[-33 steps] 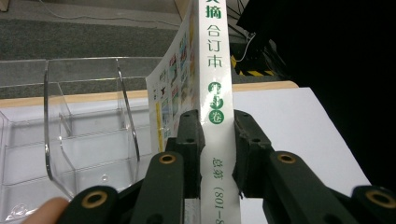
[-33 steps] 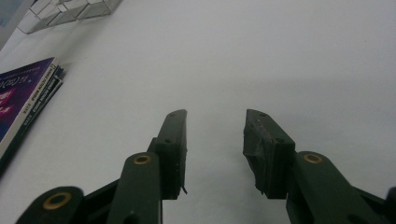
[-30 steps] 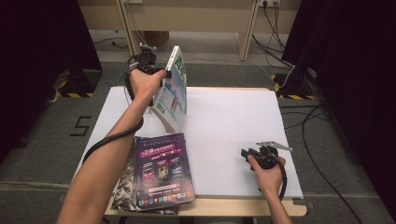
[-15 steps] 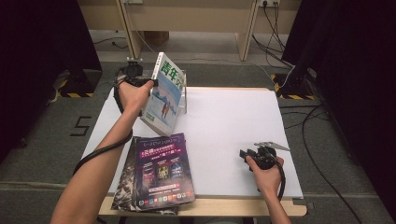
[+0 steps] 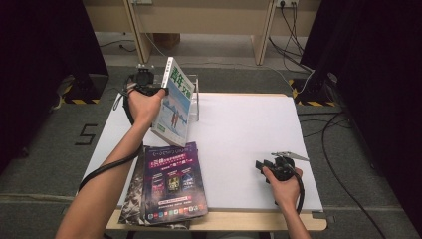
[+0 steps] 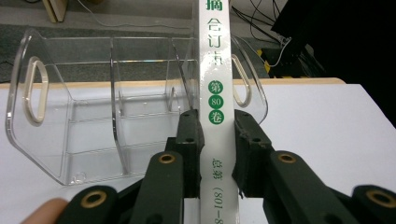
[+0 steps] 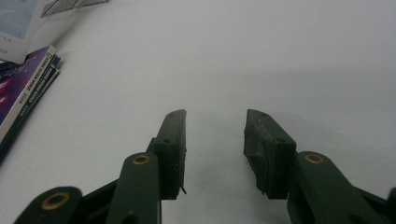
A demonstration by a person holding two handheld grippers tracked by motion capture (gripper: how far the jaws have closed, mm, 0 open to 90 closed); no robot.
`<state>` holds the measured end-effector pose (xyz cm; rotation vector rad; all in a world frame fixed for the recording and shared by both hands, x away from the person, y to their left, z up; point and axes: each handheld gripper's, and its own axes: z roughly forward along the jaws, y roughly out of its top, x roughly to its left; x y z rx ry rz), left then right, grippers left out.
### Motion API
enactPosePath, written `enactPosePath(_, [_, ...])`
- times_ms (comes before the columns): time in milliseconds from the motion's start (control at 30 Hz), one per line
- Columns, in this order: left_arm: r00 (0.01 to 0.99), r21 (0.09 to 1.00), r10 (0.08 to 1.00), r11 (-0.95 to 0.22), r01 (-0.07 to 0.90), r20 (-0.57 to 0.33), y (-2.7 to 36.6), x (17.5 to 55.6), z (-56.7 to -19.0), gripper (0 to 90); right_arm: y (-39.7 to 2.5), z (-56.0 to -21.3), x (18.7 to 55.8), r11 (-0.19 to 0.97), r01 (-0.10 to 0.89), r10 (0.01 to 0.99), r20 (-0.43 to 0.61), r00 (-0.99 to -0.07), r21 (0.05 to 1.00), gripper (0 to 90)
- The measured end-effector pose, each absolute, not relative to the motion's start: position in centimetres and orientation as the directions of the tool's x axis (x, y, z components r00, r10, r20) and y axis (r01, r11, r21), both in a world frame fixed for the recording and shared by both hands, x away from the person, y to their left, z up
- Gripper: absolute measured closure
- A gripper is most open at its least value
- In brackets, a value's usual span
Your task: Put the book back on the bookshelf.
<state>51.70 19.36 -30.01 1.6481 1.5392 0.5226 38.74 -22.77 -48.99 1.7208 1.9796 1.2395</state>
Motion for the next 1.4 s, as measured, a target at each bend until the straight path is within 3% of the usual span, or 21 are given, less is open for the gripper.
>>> enactPosePath(600, [0.123, 0.657, 0.955, 0.088, 0.749, -0.269, 18.6, 55.3, -31.7, 73.3, -22.9, -49.3, 39.0, -0.055, 0.707, 0.895, 0.348, -0.278, 0.705, 57.6])
enactPosePath(1000, [0.127, 0.545, 0.965, 0.019, 0.838, -0.229, 18.0, 58.4, -31.1, 72.0, -23.1, -49.3, 39.1, -0.057, 0.711, 0.889, 0.36, -0.284, 0.701, 57.2])
enactPosePath(1200, [0.121, 0.528, 0.96, 0.032, 0.848, -0.252, 18.0, 59.0, -31.3, 64.6, -23.1, -49.3, 39.2, -0.057, 0.711, 0.889, 0.361, -0.284, 0.701, 56.7])
enactPosePath(1400, [0.148, 0.57, 0.975, -0.029, 0.821, -0.163, 17.2, 59.6, -31.0, 51.9, -23.1, -49.3, 39.2, -0.061, 0.713, 0.886, 0.366, -0.283, 0.698, 55.7])
